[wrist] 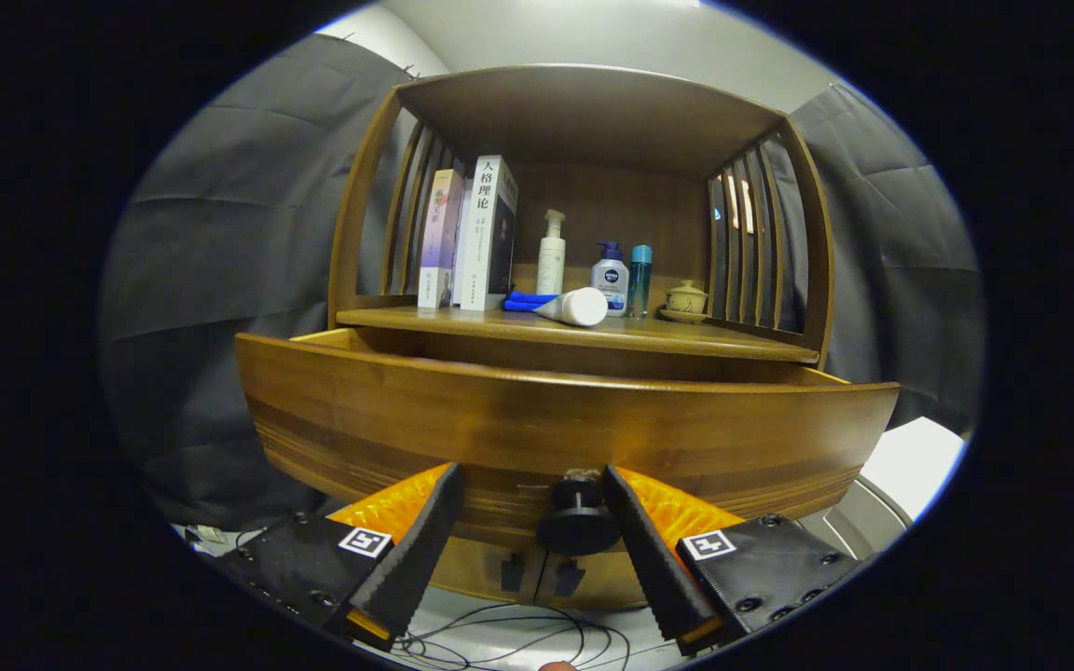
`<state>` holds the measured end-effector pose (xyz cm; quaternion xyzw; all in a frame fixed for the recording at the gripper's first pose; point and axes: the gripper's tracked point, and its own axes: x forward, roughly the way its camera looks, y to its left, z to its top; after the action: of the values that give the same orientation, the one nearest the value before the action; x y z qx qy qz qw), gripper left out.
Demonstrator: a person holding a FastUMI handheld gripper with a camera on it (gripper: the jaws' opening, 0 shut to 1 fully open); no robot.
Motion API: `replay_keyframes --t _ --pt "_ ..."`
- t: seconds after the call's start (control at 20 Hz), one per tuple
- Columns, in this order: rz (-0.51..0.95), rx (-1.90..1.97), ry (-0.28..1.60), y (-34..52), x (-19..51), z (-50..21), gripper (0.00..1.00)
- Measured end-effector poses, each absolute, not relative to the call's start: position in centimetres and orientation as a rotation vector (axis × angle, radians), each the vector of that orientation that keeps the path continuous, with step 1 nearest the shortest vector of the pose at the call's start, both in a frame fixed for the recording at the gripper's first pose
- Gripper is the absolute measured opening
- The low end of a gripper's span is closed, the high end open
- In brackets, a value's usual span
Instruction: Pull open the drawer, take out the items inside it, and place them on the countertop above the cabinet.
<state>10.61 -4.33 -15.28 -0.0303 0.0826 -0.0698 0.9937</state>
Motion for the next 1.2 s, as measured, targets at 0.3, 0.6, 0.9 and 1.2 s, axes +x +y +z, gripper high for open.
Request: replay_keyframes --t 0.3,0.6,0.9,1.2 --pt "-0.150 -0.078 0.170 -4.9 14.1 -15.2 0.98" --pt "-0.190 -0.044 0.178 -5.8 17.0 -15.1 0.98" --pt "-0.218 -0.040 0.162 -6.5 18.7 -15.1 0.98" --pt "-0.217 -0.046 0.158 -7.1 20.8 -15.1 0.98"
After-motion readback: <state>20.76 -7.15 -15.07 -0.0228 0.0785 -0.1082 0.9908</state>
